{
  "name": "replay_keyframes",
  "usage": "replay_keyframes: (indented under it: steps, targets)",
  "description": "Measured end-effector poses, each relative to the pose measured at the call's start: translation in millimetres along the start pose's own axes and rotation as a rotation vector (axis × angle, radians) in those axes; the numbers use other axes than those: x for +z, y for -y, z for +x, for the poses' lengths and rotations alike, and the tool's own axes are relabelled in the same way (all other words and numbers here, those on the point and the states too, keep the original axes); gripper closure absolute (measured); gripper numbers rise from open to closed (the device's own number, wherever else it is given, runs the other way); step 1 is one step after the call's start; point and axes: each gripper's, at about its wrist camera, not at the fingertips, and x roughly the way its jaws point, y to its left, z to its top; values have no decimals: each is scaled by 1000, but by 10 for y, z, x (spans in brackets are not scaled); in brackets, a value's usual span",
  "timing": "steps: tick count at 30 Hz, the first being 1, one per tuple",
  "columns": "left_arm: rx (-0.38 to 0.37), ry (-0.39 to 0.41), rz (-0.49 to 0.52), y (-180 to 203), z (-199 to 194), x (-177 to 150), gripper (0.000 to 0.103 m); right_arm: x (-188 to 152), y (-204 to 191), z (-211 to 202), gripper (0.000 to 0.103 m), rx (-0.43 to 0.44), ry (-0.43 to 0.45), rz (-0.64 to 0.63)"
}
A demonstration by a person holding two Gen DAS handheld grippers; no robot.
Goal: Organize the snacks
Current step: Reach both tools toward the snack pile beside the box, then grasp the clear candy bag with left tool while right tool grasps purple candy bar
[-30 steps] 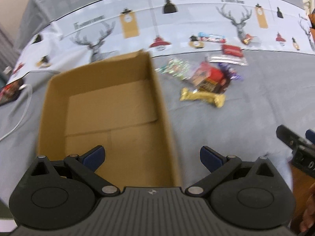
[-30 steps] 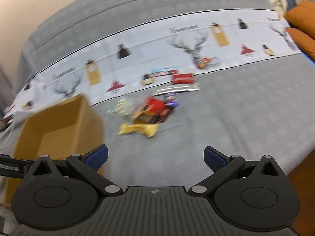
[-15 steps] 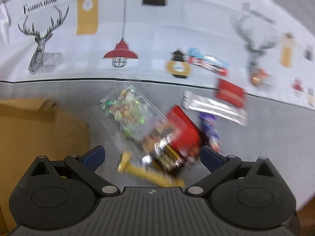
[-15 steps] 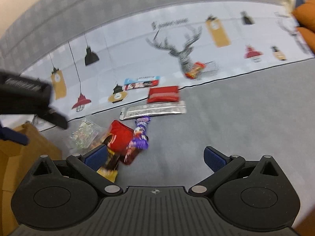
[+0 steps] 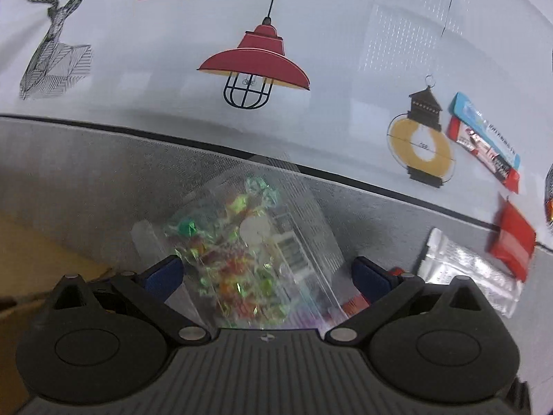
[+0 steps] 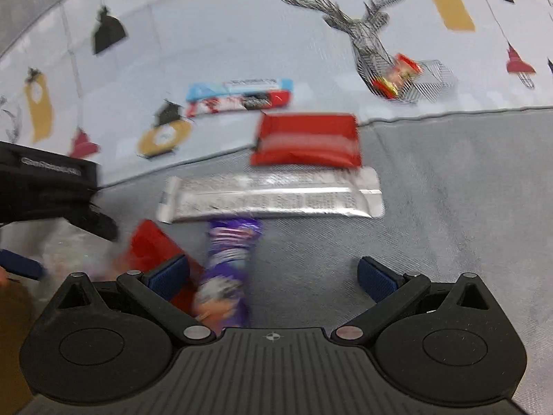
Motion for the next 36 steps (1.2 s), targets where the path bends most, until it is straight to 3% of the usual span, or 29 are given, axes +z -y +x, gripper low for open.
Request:
replay_keyframes:
  steps: [6,7,8,9,10,11,12,14,23,29,33,34,35,36]
  targets:
    - [40,-29,59,49,6,-23,4,-108,-21,-65,4,-42,53,-64]
    - [46,-22,48,36,-32,-28,15,-116,-42,-81,9,-52,55,-74]
    - [52,-7,33,19,-86,-33,27,-114,-68,-104,27,-61,60,-87]
    - [52,9,22,10,-148,-50,33,-123,-101,-131,54,-61,65,-112]
    - [33,29,24,15,-228,-74,58,-138,-128,-164,69,-45,72,-139]
    - [9,53,35,20,-305,-90,93,-147,-143,-188,83,-31,75,-149]
    - [-18,56,45,20,-375,-100,100,-163,-137,-216,83,-14,70,-141]
    - [-44,49,44,4,-486,-129,100,-220,-95,-296,83,6,73,-99]
    - [-184,170,138,-96,-1322,-663,103,-551,57,-1136,83,34,193,16]
    - [-297,281,192,-380,-2020,-1004,103,-722,8,-1679,83,17,286,-1]
    - [-306,280,249,-367,-2131,-1099,103,-804,-31,-1885,83,14,317,-11]
    - [-312,254,261,-339,-2080,-1094,94,-817,-22,-1890,83,7,311,0]
    - [-325,225,288,-293,-1994,-1087,64,-825,-4,-1870,83,1,295,15]
    - [-319,200,318,-222,-1901,-1078,43,-836,34,-1837,83,3,272,34]
